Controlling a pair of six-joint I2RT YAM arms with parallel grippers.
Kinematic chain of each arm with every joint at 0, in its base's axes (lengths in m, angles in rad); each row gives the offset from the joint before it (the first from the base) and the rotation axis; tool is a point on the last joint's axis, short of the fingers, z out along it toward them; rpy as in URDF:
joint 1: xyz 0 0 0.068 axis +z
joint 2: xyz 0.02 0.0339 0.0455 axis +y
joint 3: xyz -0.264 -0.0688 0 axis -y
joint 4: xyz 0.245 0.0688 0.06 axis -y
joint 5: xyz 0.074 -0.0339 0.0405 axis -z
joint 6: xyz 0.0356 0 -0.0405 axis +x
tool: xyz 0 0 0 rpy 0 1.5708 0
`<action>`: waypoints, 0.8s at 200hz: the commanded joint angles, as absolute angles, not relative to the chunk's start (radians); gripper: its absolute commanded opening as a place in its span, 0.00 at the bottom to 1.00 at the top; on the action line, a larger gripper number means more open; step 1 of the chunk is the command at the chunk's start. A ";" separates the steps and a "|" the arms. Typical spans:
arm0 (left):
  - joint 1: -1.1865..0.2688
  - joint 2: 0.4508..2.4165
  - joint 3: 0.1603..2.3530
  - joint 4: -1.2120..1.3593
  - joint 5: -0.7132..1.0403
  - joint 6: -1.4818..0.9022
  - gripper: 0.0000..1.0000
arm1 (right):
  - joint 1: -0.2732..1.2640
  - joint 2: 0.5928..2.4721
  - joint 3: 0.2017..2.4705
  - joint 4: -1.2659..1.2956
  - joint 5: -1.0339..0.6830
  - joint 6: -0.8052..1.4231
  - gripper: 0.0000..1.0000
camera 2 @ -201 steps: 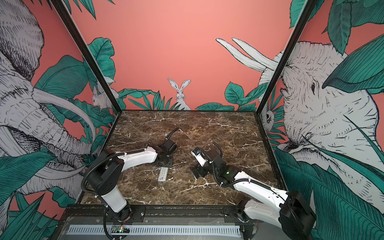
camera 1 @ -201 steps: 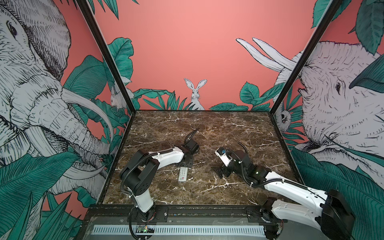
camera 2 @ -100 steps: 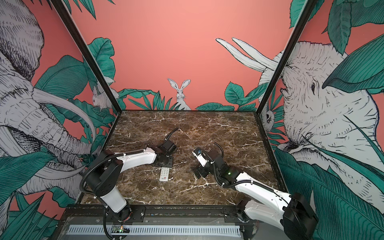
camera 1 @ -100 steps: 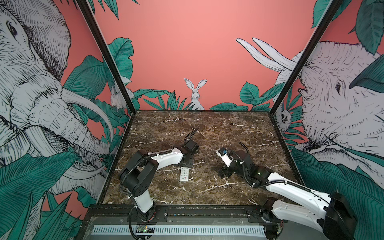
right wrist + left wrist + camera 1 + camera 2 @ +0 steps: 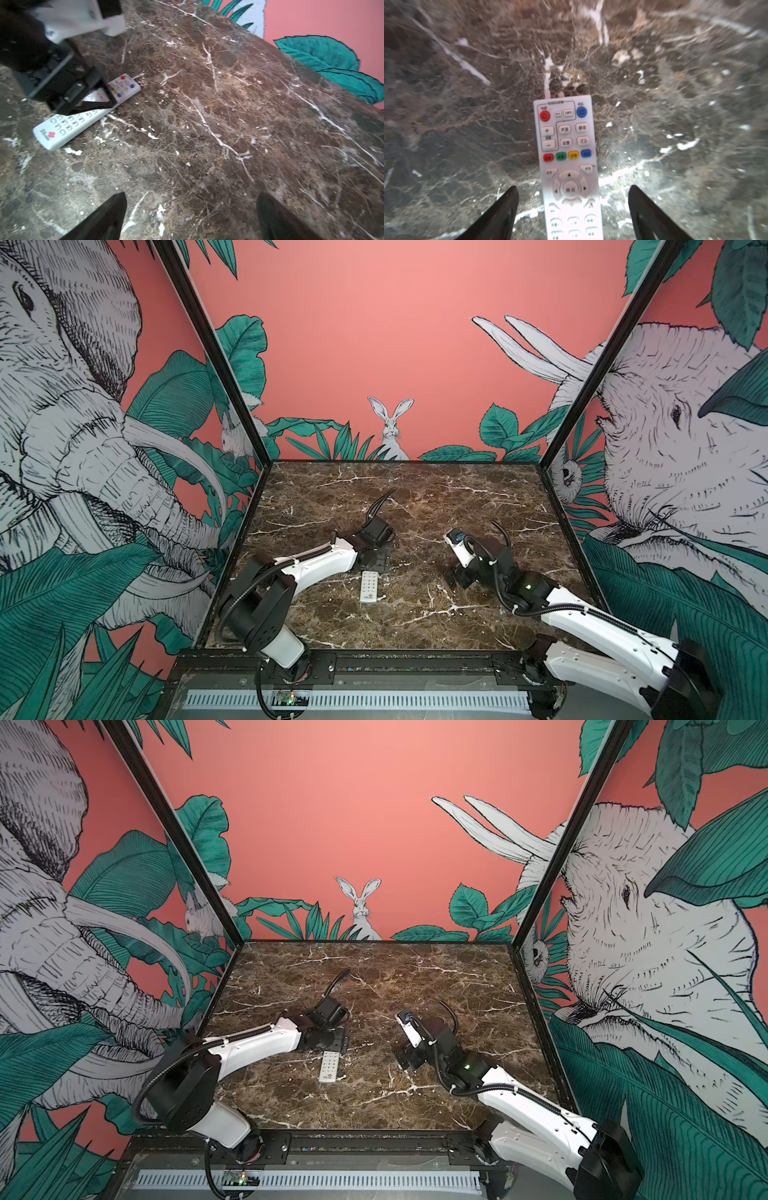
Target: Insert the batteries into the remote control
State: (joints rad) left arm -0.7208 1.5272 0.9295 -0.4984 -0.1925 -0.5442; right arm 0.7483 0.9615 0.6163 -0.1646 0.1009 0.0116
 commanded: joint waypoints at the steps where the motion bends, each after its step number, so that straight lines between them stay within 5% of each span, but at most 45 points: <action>1: -0.710 1.428 0.898 -0.527 -0.260 -0.489 0.90 | 0.698 0.923 0.612 -0.172 0.174 0.045 0.99; 77: -0.499 1.077 0.692 -0.408 -0.445 -0.338 1.00 | 0.458 0.742 0.520 -0.148 0.411 0.123 0.99; 99: -0.478 1.014 0.675 -0.419 -0.574 -0.325 0.99 | 0.432 0.676 0.431 -0.014 0.550 0.114 0.99; 160: -0.408 0.964 0.573 -0.268 -0.686 -0.250 1.00 | 0.296 0.759 0.242 0.423 0.514 -0.050 0.99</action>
State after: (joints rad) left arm -0.4248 0.9707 0.6365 -0.3706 -0.6094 -0.3080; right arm 0.3393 0.6949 0.2657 0.1734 0.5095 0.0193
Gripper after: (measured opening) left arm 0.995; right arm 0.990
